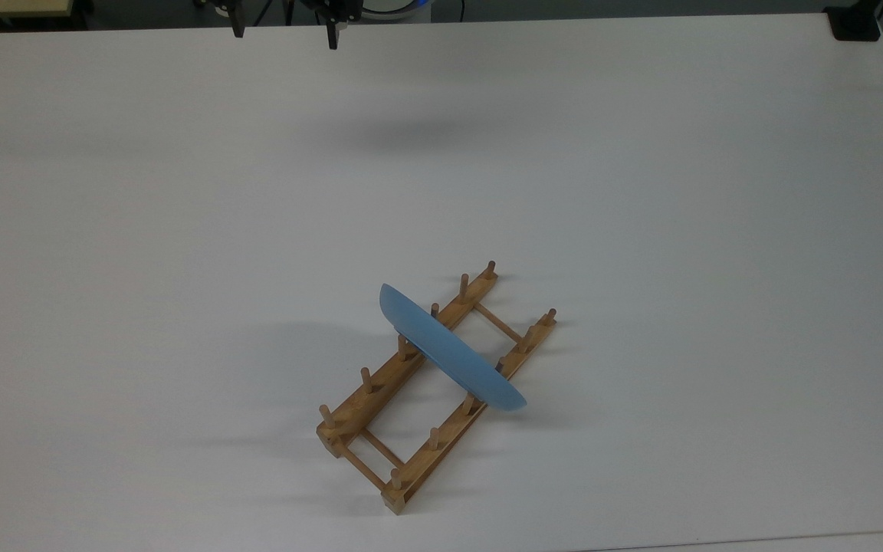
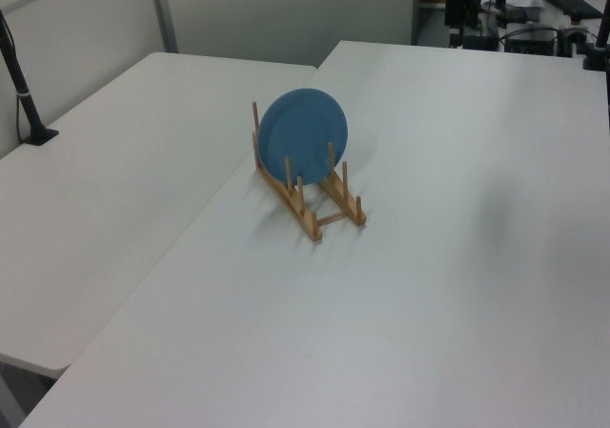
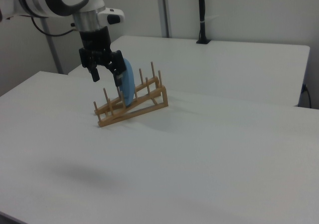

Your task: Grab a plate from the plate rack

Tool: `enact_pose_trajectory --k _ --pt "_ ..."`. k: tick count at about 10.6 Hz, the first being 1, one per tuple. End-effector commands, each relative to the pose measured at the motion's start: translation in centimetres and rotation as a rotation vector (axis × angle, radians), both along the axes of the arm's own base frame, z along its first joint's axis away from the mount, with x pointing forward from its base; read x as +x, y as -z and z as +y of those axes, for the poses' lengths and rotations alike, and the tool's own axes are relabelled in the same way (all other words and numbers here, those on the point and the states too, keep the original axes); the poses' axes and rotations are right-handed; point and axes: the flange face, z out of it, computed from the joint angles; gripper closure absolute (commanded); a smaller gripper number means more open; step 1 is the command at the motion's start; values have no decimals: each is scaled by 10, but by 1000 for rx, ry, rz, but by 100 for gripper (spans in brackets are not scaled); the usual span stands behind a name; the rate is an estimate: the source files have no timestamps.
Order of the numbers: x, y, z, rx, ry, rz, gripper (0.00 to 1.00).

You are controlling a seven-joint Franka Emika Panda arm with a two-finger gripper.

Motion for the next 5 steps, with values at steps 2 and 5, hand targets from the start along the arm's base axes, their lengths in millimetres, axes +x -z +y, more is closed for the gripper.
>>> enact_pose_trajectory --k 2,5 --pt "-3 -4 -4 -16 11 -10 0" --pt "-3 -4 -4 -16 8 -11 0"
